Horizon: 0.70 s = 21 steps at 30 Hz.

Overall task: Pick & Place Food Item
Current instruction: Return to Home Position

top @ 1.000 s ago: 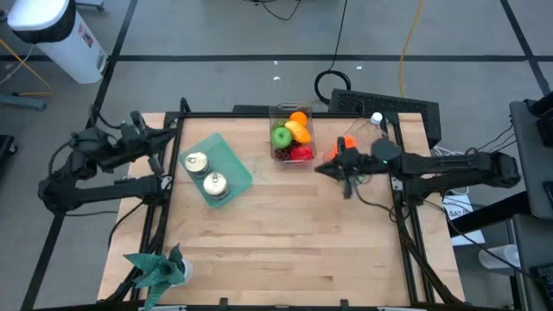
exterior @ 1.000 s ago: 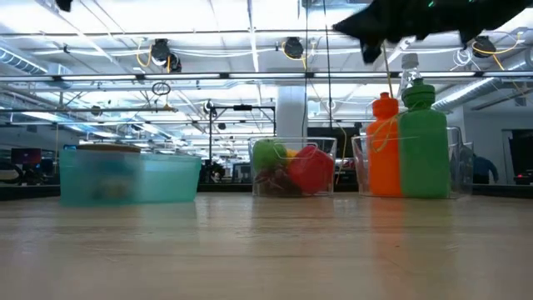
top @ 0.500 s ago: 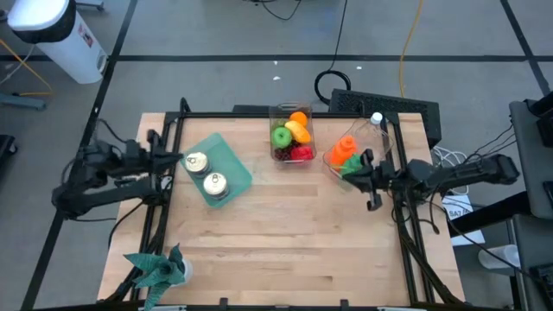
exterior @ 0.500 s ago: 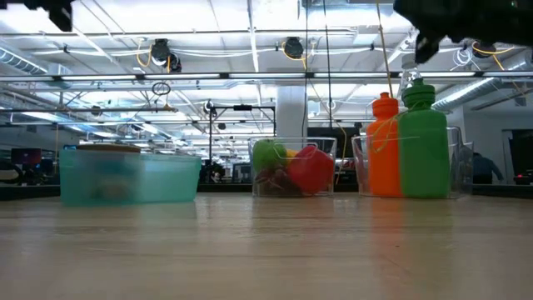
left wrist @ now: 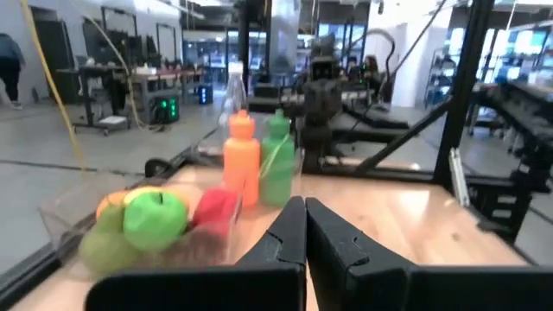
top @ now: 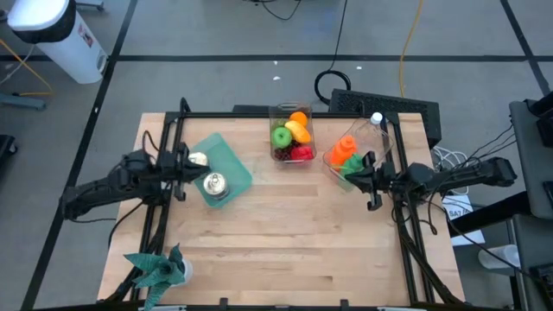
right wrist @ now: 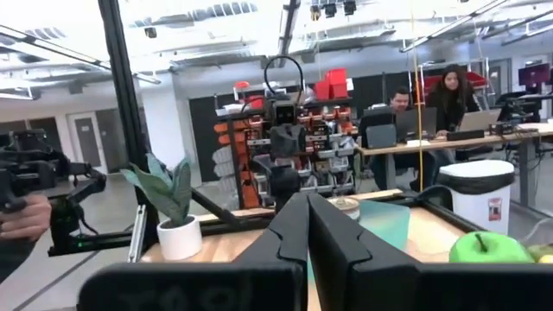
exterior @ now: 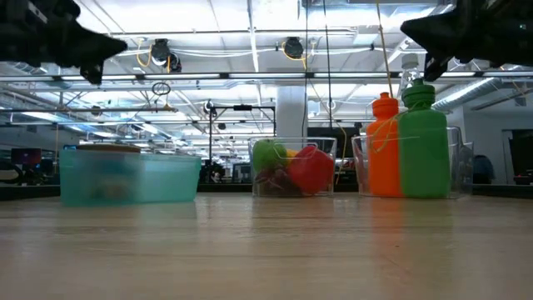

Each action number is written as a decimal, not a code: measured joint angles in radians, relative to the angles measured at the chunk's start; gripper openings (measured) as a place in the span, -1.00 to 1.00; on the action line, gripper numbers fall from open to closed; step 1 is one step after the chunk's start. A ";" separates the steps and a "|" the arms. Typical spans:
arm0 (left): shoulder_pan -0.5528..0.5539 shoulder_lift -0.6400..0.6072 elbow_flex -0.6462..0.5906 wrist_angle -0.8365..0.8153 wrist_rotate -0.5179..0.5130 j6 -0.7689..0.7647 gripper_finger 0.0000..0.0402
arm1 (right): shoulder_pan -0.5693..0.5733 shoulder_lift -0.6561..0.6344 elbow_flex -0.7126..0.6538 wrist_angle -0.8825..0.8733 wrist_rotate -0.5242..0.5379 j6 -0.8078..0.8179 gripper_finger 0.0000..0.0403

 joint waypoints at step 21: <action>0.000 -0.003 -0.089 -0.118 -0.094 0.099 -0.99 | 0.000 0.000 -0.114 0.068 0.126 0.048 -1.00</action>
